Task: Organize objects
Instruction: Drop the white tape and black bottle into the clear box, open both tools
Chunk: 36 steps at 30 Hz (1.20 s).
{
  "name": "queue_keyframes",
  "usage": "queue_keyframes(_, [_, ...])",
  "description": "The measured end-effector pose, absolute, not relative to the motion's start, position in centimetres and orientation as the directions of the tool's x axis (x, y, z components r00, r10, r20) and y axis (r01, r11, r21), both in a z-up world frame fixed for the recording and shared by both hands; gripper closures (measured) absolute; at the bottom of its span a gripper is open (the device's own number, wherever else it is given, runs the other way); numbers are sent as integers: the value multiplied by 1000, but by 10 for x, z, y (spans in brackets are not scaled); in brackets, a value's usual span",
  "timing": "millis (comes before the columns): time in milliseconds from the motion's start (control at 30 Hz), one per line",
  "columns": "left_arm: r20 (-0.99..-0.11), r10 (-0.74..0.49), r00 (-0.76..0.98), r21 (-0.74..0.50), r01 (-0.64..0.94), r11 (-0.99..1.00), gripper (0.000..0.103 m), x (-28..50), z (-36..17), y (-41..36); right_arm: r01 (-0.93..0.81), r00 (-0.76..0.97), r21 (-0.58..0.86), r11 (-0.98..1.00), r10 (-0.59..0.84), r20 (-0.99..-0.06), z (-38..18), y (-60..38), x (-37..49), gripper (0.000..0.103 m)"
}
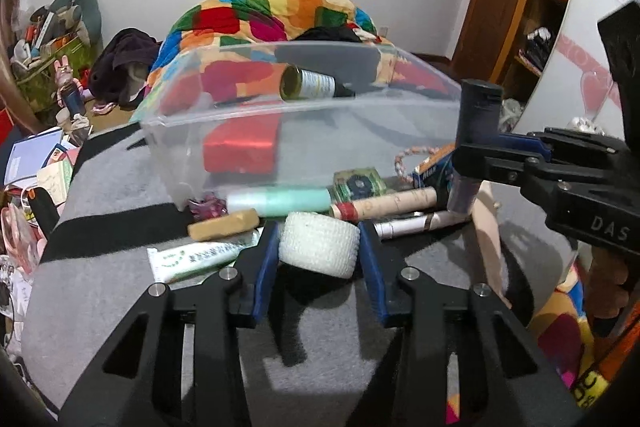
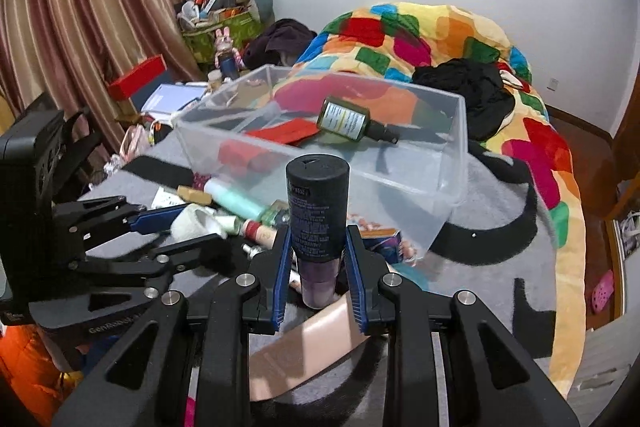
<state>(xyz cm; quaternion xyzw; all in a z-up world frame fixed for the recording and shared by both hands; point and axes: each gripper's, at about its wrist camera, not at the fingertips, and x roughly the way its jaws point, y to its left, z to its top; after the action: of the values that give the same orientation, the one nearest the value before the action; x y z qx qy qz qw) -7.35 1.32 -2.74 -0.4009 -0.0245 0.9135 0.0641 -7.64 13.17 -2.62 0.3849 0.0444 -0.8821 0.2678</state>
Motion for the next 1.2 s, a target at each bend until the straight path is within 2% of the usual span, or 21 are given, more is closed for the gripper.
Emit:
queue_keyframes(233, [-673,151,-725,-133,-82,-988,64,-74,2,-1,498,-604,121,-858,-444,-662,-6,134,-80,80])
queue_keyframes(600, [-618,95,-780,-123,-23,-992,64,-99,33,-19,440,-677,104,-892,-406,-614,22,136,-114,80])
queue_keyframes(933, [-627,41,-778,-101,29,-994,64,-129,30,-31,370,-693,61,-927,-319,-646,9,135,-150,80])
queue_keyframes(1200, [-671,34,-740,-92,38,-995,64,-153,11,-31,375,-664,17,-927,-281,-693,-13,118,-167,80])
